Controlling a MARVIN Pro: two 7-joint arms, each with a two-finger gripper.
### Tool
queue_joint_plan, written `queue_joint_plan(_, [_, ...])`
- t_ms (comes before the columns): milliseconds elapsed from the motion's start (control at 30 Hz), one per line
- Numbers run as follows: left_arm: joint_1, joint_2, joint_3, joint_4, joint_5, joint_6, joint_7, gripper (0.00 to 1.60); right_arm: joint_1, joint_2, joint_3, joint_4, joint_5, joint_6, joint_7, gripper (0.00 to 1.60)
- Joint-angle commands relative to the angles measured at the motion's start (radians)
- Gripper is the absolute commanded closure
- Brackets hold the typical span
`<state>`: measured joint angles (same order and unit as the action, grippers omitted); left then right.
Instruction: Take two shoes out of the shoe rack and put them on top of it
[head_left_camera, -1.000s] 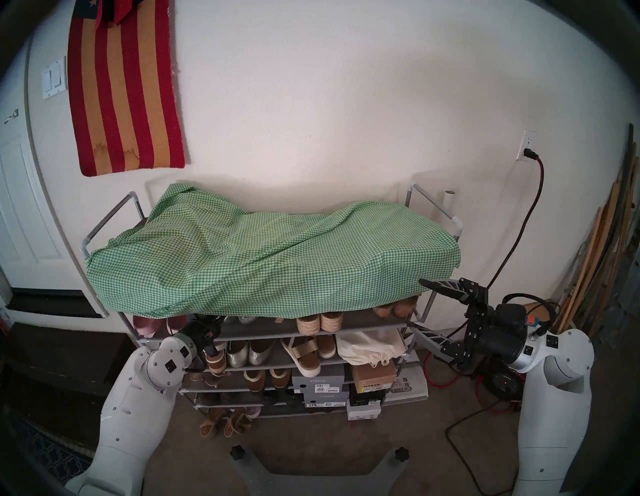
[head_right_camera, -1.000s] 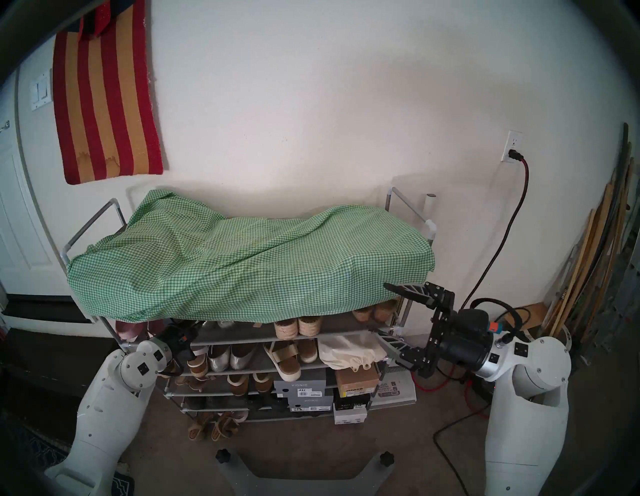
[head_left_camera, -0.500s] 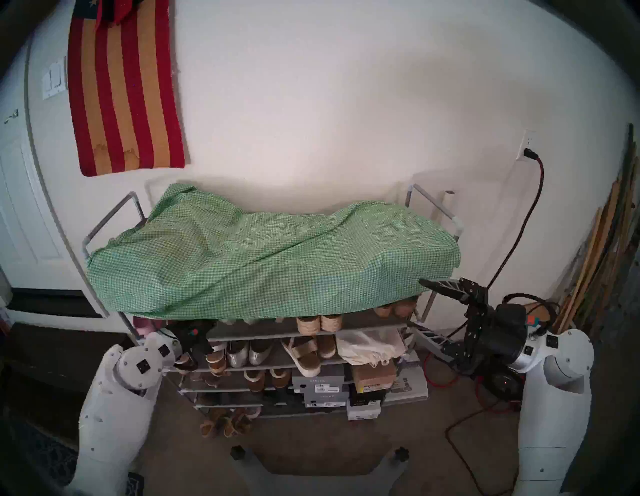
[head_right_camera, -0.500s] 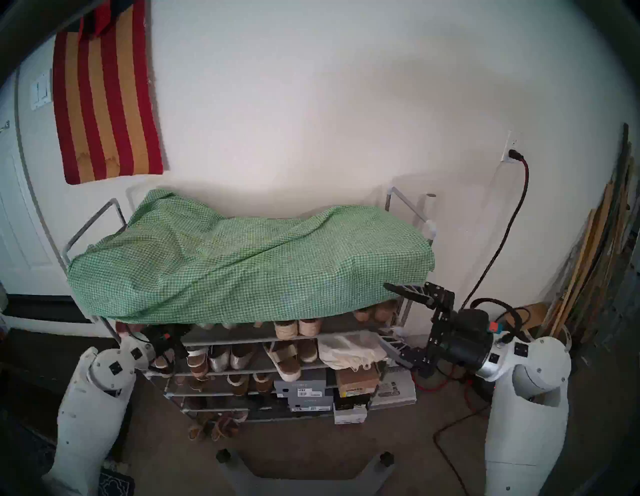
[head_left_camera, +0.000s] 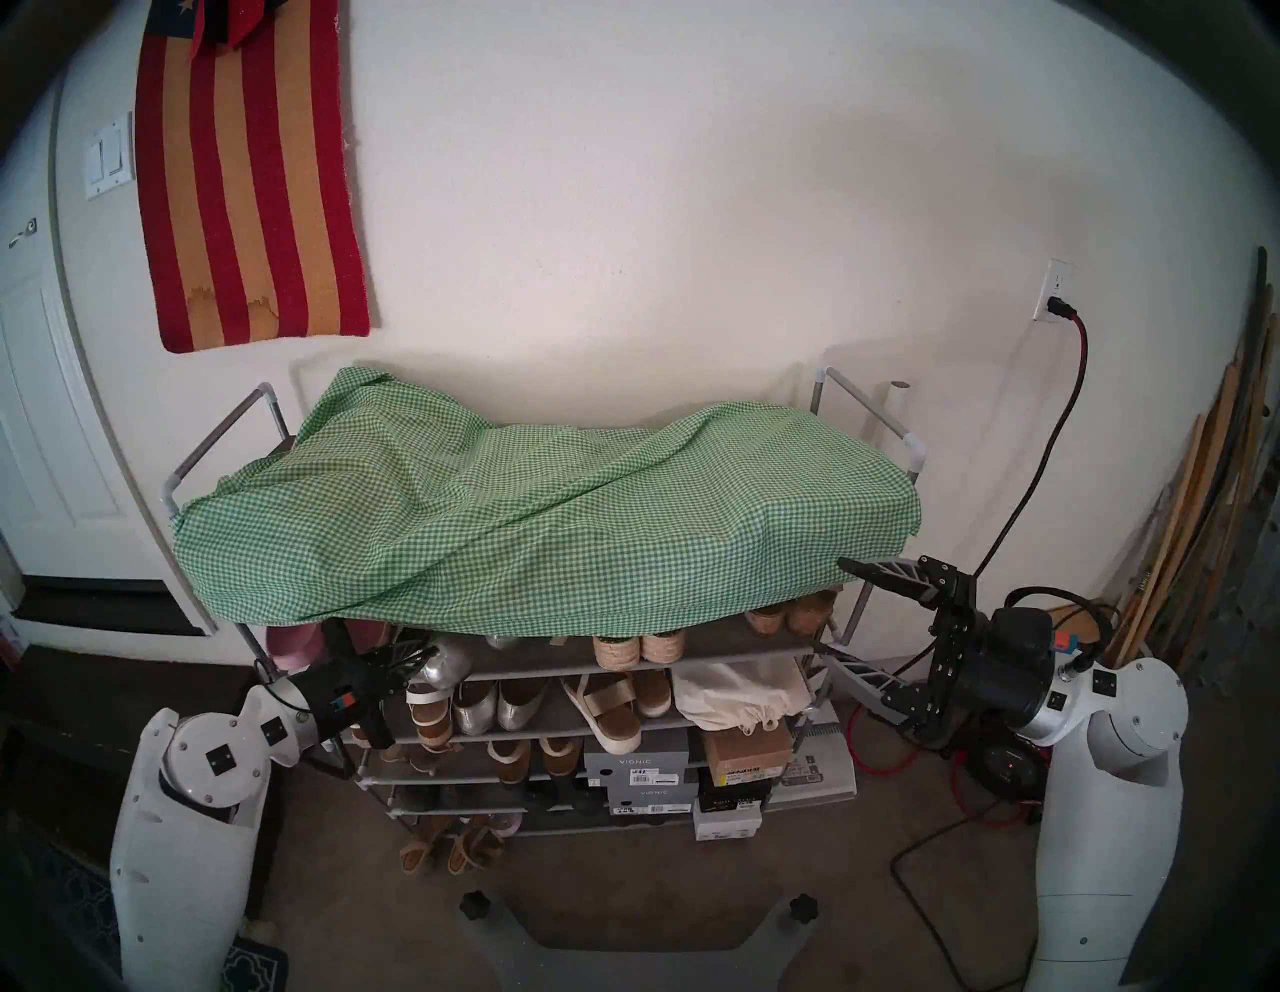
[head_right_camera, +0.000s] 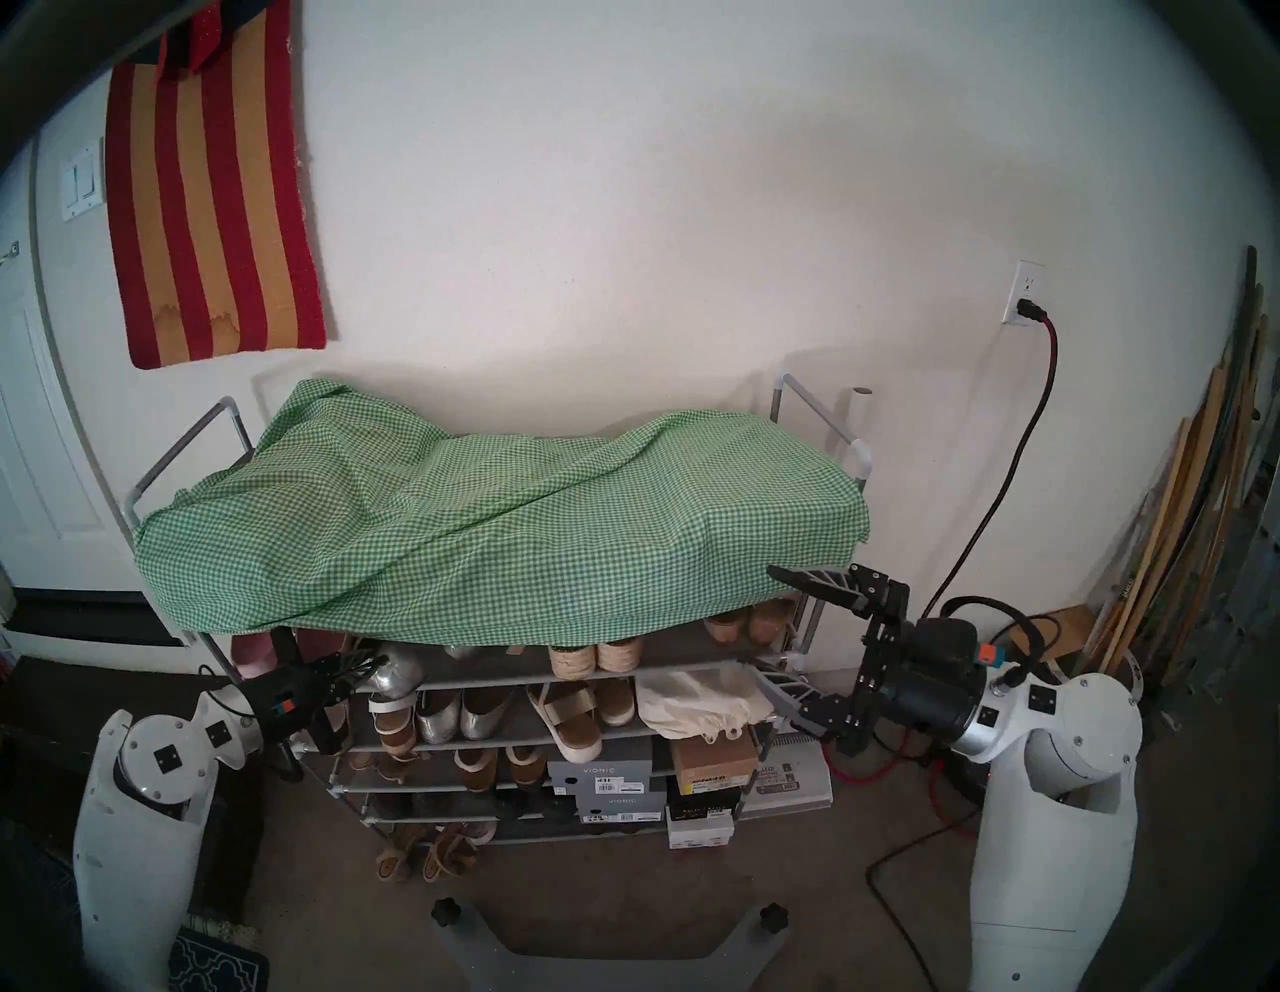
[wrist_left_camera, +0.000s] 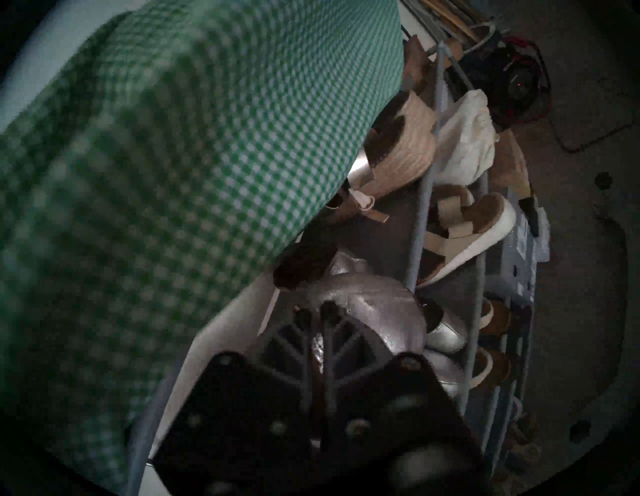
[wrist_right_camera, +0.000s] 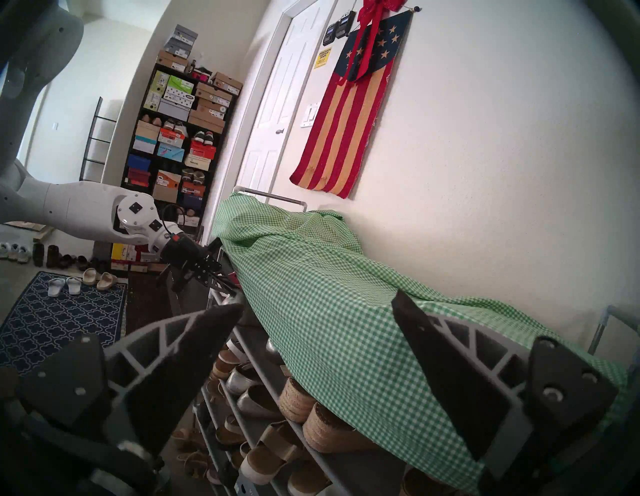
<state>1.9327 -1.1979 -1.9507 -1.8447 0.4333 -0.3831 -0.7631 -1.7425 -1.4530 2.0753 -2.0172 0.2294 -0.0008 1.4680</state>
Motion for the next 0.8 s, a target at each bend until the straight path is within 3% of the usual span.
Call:
queue_joint_plan(0, [0.109,-0.053,-0.073,-0.111,-0.102,-0.023,-0.083,1.60,0.001,0.001,0.001,0.000,0.000,0.000,0.000,0.00])
queue_joint_plan(433, [0.249,-0.115,-0.172,-0.289,-0.284,-0.007,-0.258,1.60,0.001,0.001,0.001,0.000,0.000,0.000,0.000,0.00])
queue_joint_plan(767, [0.391,-0.138,-0.323,-0.466,-0.462,0.054,-0.402,1.60,0.001,0.001,0.001,0.000,0.000,0.000,0.000,0.00])
